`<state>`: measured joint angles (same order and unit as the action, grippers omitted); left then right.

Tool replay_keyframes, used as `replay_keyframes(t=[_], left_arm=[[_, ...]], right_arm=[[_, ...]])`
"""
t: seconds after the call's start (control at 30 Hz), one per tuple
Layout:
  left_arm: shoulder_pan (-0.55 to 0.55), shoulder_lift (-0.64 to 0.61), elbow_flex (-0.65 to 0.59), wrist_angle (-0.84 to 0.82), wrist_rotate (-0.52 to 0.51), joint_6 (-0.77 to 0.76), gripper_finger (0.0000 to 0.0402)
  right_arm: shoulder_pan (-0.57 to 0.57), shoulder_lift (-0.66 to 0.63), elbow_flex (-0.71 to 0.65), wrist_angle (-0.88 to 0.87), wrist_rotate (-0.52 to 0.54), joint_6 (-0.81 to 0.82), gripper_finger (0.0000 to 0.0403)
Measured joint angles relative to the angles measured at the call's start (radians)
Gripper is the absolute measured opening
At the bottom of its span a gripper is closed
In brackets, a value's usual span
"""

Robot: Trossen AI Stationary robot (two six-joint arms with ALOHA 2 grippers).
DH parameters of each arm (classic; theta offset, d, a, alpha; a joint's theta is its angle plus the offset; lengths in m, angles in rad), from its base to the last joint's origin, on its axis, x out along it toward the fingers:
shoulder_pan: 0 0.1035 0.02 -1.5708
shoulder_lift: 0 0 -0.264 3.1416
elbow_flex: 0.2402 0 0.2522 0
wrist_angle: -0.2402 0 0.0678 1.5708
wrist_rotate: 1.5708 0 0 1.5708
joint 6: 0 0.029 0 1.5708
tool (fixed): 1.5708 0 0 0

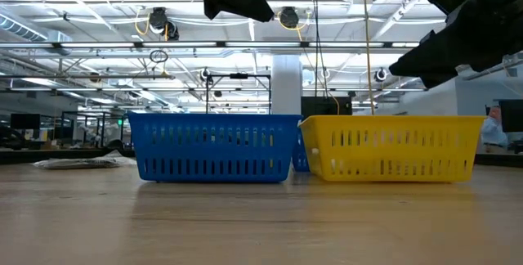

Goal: Pick & Place Travel size toiletries
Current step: Put the black hairbrush into the right blue bin

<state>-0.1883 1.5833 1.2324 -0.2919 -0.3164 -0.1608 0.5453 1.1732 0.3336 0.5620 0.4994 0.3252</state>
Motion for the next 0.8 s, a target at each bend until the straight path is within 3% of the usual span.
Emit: replay_keyframes(t=[0.27, 0.5, 0.67, 0.8], left_arm=[[0.0, 0.0, 0.0, -0.002, -0.011, 0.0, 0.0024], [0.018, 0.0, 0.0, -0.089, -0.205, -0.008, 0.0024], [0.116, 0.0, 0.0, -0.254, -0.209, -0.179, 0.0031], [0.233, 0.0, 0.0, -0.442, -0.173, -0.319, 0.0066]], right_arm=[[0.0, 0.0, 0.0, 0.036, -0.001, -0.034, 0.0141], [0.0, 0.0, 0.0, 0.087, -0.001, -0.084, 0.0144], [0.0, 0.0, 0.0, 0.089, -0.002, -0.103, 0.0142], [0.0, 0.0, 0.0, 0.094, -0.002, -0.103, 0.0144]])
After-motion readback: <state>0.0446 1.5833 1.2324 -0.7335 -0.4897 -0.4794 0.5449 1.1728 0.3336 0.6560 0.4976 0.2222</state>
